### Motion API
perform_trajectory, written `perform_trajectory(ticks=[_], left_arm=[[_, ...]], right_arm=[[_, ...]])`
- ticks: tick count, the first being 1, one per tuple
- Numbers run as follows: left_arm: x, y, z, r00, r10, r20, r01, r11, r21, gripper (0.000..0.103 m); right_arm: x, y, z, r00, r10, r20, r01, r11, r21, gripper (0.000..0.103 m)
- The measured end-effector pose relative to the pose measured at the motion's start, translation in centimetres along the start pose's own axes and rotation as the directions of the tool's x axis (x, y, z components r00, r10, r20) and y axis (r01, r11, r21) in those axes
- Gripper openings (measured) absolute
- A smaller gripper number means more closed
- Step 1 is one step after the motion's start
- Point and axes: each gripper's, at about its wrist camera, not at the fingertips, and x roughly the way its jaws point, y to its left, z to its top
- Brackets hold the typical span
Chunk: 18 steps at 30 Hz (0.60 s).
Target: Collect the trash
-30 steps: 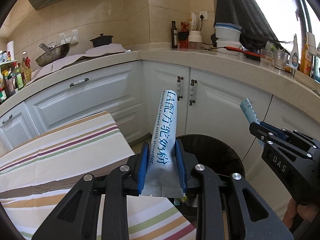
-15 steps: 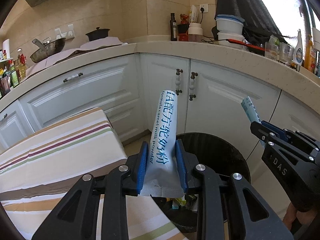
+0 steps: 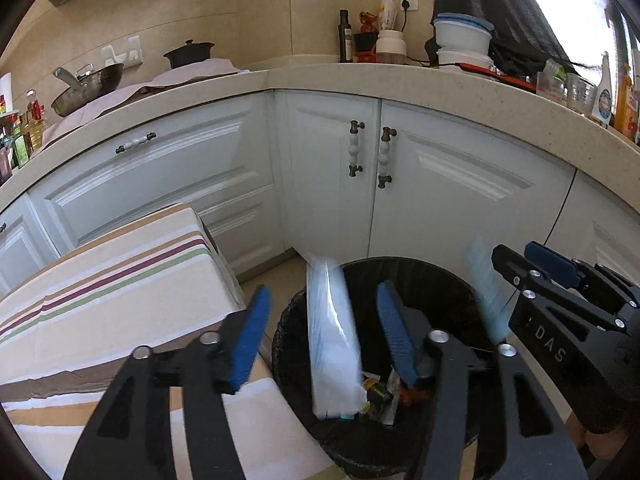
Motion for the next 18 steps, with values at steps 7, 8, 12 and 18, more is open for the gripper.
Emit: perform_trajectory(ticks=[7,8,12,18], left_arm=[[0.3,0.0,0.1,1.000,0.004,0.000,-0.004,1.000,-0.004,0.065],[0.2,0.0,0.1,1.000,0.006,0.003,-0.006,1.000,-0.003,0.068],[0.0,0.2,0.3,1.000,0.015,0.015,-0.015,1.000,-0.004,0.073],[-0.5,0.6,0.3,0.999,0.021,0.032,-0.021,1.000,-0.015,0.076]], right_arm=[[-0.2,0.0,0.2,1.000,-0.010,0.008,0.010,1.000,-0.005,0.043],[-0.3,0.0,0.2,1.000,-0.012,0.012,0.012,1.000,-0.005,0.043],[-0.7,0.0,0.4,0.999,-0.023,0.024,0.023,1.000,-0.005,0.052],[-1.5,-0.2,0.5,0.998,-0.039,0.042,0.039,0.999,0.005,0.065]])
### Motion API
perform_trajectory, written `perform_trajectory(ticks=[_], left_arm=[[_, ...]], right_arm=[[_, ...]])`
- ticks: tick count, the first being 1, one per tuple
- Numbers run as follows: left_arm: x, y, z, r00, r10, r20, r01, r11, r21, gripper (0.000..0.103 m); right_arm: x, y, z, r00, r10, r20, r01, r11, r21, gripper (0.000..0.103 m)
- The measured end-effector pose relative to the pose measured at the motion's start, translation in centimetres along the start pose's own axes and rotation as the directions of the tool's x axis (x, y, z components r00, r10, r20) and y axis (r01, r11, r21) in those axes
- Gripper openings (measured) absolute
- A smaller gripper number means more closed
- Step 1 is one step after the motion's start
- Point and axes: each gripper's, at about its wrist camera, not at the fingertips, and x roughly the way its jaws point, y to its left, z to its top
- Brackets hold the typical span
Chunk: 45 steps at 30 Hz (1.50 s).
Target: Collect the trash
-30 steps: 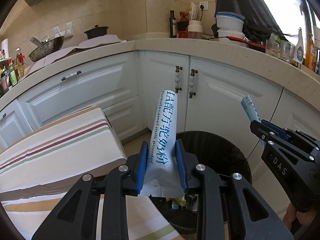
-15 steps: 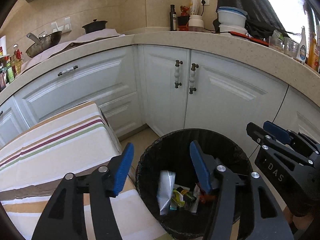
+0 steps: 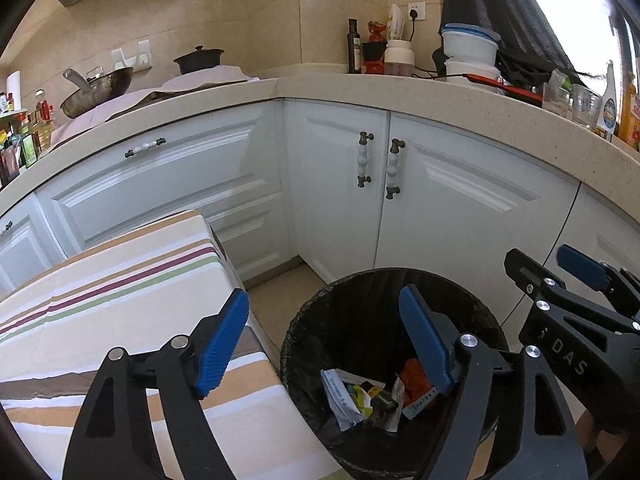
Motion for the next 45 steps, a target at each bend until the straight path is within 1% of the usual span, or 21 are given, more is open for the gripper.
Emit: perform_trajectory(ticks=[2,4,6,10,30,37,45], left_arm=[[-0.2,0.1,0.0,1.000,-0.002,0.002,0.002,1.000,-0.003,0.077],[-0.4,0.2,0.0,1.000,-0.003,0.004,0.003,1.000,-0.006,0.078],[-0.8,0.3,-0.1,1.000,-0.005,0.009,0.005,1.000,-0.003,0.078],[-1.8,0.6,-0.6,1.000,-0.002,0.019,0.002,1.000,-0.003,0.080],[-9.9,3.3,-2.6,0.997,0.021,0.072,-0.019,1.000,-0.021,0.084],[-12.1,4.1,-3.4,0.997,0.026,0.079,-0.023,0.999,-0.037,0.084],[-13.5,4.6,-3.8,0.995,0.029,0.094,-0.025,0.998,-0.050,0.085]], right_arm=[[-0.2,0.0,0.1,1.000,-0.003,0.001,0.003,1.000,0.000,0.066],[-0.5,0.1,0.1,1.000,-0.007,0.003,0.007,1.000,-0.001,0.072],[-1.0,0.0,0.0,1.000,-0.010,0.010,0.010,1.000,-0.002,0.075],[-2.1,0.1,-0.2,1.000,-0.014,0.016,0.014,1.000,-0.004,0.078],[-10.0,1.2,-2.0,0.998,-0.009,0.063,0.011,0.999,-0.036,0.079],[-12.2,1.8,-2.8,0.997,-0.004,0.074,0.008,0.998,-0.055,0.079],[-14.0,1.7,-3.1,0.995,-0.006,0.096,0.011,0.999,-0.052,0.079]])
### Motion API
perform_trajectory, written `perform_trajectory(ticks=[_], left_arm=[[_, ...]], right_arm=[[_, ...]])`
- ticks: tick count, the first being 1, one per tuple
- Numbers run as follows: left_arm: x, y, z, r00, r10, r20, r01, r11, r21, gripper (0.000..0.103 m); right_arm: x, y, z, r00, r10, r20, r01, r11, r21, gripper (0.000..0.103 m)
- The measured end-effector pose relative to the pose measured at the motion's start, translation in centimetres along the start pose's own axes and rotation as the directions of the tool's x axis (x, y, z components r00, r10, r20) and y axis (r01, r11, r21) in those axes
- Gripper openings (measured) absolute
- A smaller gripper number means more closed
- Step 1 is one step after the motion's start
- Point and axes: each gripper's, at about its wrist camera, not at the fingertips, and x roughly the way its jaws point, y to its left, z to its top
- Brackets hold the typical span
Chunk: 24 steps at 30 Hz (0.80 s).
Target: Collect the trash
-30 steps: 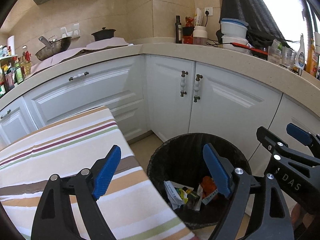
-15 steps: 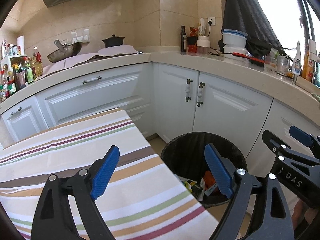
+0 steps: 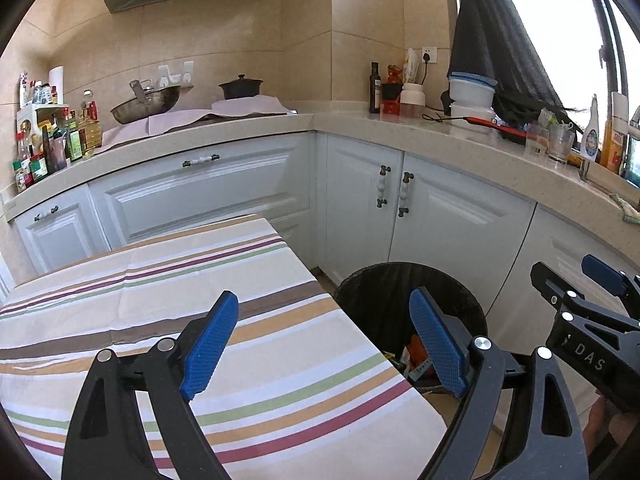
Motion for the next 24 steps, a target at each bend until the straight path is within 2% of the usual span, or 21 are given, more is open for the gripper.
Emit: perform_trajectory(ticks=[24], left_arm=[[-1.2,0.2,-0.1,1.000,0.001,0.022,-0.001,1.000,-0.008,0.085]], right_arm=[[-1.6,-0.1,0.2,1.000,-0.003,0.026,0.003,1.000,-0.004,0.079]])
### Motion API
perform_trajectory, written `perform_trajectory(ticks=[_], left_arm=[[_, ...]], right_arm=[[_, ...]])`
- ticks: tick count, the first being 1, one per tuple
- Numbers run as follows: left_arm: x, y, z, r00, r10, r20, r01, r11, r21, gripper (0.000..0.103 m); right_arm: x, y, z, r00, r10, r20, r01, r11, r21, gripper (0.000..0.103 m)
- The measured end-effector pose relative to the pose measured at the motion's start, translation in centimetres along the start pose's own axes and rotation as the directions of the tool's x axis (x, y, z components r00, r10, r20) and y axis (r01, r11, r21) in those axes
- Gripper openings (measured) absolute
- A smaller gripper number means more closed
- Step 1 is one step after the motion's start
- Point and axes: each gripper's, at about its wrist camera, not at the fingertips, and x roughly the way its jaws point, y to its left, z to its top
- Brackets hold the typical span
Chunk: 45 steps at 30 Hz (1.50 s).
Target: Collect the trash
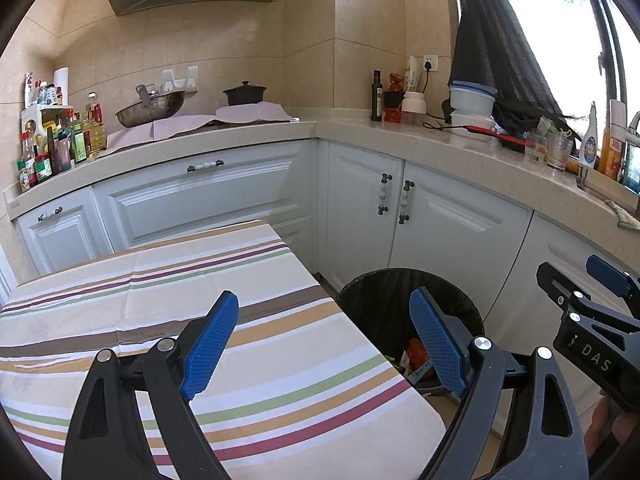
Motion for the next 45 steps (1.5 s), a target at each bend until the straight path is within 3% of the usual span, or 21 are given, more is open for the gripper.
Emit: perform_trajectory(ticks=[45], left_arm=[[0.19,0.41,-0.13,1.000,0.022,0.000,-0.022,1.000,-0.006,0.085]], right_arm=[[-0.16,-0.44,0.58,1.000,0.002,0.000,-0.002,1.000,-0.001,0.079]])
